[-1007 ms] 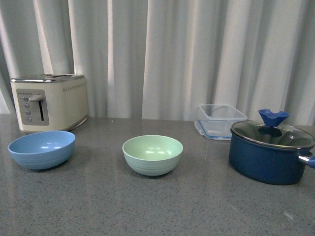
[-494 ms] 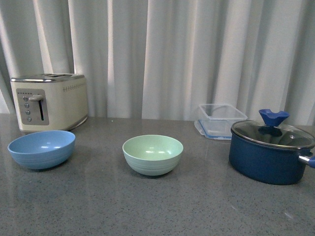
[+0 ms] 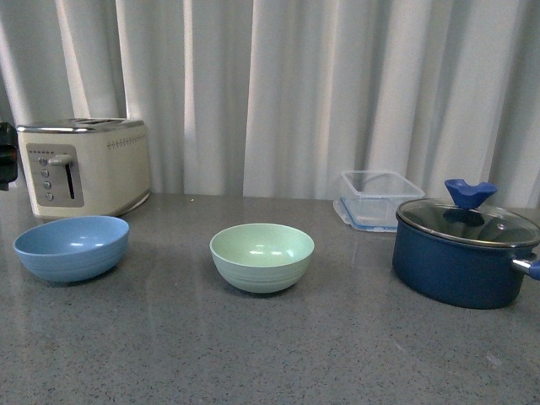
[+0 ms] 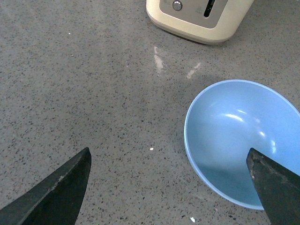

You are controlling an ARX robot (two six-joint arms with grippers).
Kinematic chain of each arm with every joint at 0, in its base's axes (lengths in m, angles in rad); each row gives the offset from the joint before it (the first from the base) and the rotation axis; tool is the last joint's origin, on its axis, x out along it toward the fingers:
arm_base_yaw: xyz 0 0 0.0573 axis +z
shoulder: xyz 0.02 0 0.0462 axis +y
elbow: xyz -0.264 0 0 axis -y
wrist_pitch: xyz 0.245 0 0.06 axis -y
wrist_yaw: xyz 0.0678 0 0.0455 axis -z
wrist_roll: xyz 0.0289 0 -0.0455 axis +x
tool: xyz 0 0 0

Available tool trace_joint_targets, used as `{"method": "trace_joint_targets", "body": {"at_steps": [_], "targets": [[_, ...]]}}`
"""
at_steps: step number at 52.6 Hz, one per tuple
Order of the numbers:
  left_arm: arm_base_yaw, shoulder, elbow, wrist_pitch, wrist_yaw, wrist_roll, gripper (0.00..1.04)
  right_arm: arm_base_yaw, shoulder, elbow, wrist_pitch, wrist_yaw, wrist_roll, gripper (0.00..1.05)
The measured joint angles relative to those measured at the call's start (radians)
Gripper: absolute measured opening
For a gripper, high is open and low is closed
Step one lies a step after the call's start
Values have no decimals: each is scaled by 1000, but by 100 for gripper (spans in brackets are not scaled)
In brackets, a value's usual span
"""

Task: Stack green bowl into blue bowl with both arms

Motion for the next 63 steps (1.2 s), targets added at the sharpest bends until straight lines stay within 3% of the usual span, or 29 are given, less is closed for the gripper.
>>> {"method": "trace_joint_targets", "body": {"at_steps": [58,60,63], "targets": [[-38,387,252,9,-9,-6,98,0,0,0,0,0,0,95],[-42,390,252,8,-8,-4,97,0,0,0,0,0,0,95],[-50,394,253,2,-18,-3,85,0,0,0,0,0,0,95]]}}
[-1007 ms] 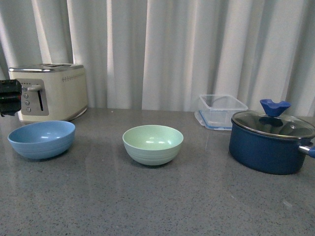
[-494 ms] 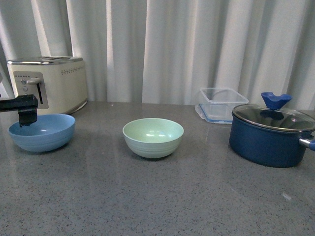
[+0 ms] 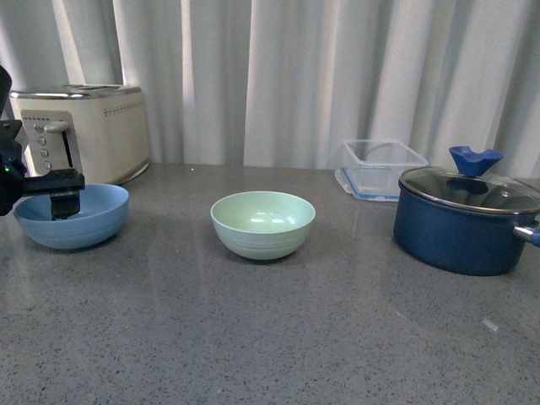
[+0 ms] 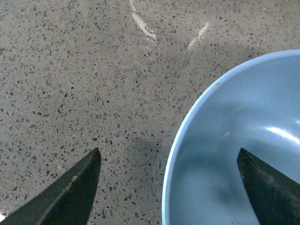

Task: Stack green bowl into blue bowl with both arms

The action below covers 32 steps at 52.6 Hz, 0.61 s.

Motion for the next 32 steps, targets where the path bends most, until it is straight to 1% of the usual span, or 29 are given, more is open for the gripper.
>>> {"method": "trace_joint_targets", "body": {"at_steps": [1,3,5,6,8,11,15,16,20,24,27,32], "targets": [[-3,1,0,0,-1,0,80,0,0,0,0,0,0,95],[-4,2,0,-2,-1,0,77,0,0,0,0,0,0,95],[-6,2,0,-3,-2,0,71,0,0,0,0,0,0,95],[-9,3,-1,-3,-6,0,66,0,0,0,0,0,0,95],[-11,3,-1,-4,-12,-1,62,0,0,0,0,0,0,95],[-15,3,-1,-13,-19,-6,48,0,0,0,0,0,0,95],[-19,3,-1,-18,-17,-19,35,0,0,0,0,0,0,95],[-21,3,-2,-18,-14,-25,29,0,0,0,0,0,0,95],[-24,1,-2,-14,-18,-34,17,0,0,0,0,0,0,95],[-25,-15,-2,-4,-15,-48,10,0,0,0,0,0,0,95],[-27,-31,-3,-6,-16,-45,7,0,0,0,0,0,0,95],[-29,-53,-3,-7,-14,-47,7,0,0,0,0,0,0,95]]}}
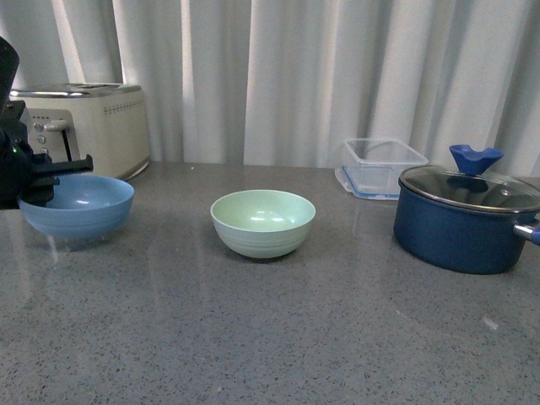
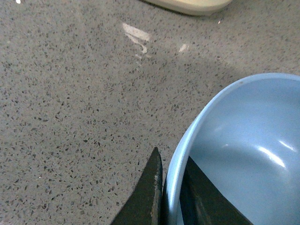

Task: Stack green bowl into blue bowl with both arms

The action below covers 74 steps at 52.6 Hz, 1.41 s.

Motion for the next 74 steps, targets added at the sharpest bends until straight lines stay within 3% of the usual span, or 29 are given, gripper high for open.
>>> {"method": "trace_joint_targets", "body": {"at_steps": [23,44,74], "targets": [[-71,-132,2,-1,32,-16,7,0,0,0,0,0,0,95],[-164,-62,2,5,1,-36,7,0,0,0,0,0,0,95],[-195,28,49,14,-20,-24,7,0,0,0,0,0,0,95]]}}
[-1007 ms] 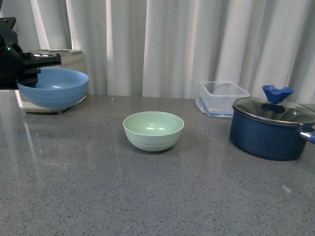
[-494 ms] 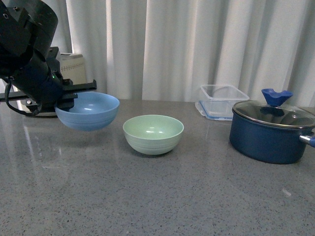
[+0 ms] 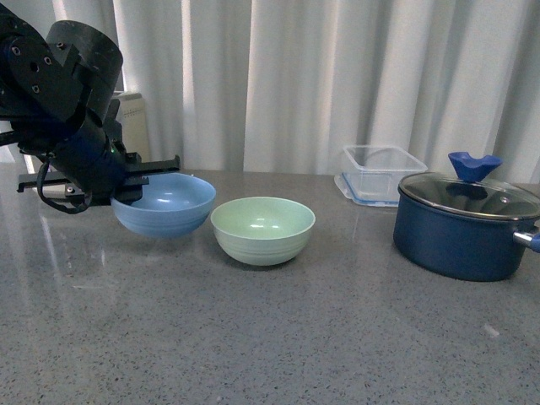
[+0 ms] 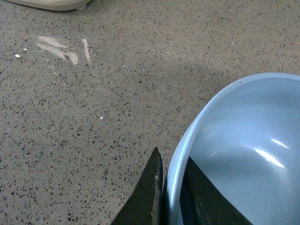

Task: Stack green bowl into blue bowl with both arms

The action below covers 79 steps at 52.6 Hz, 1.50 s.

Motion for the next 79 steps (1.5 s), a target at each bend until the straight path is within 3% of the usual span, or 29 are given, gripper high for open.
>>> {"method": "trace_joint_targets", "body": {"at_steps": [55,70,79], "targets": [[5,74,35,20,-3,-8,7,0,0,0,0,0,0,95],[14,53,34,39,-3,3,48,0,0,0,0,0,0,95],[20,-76,-23,116,-20,33,82,0,0,0,0,0,0,95]]}}
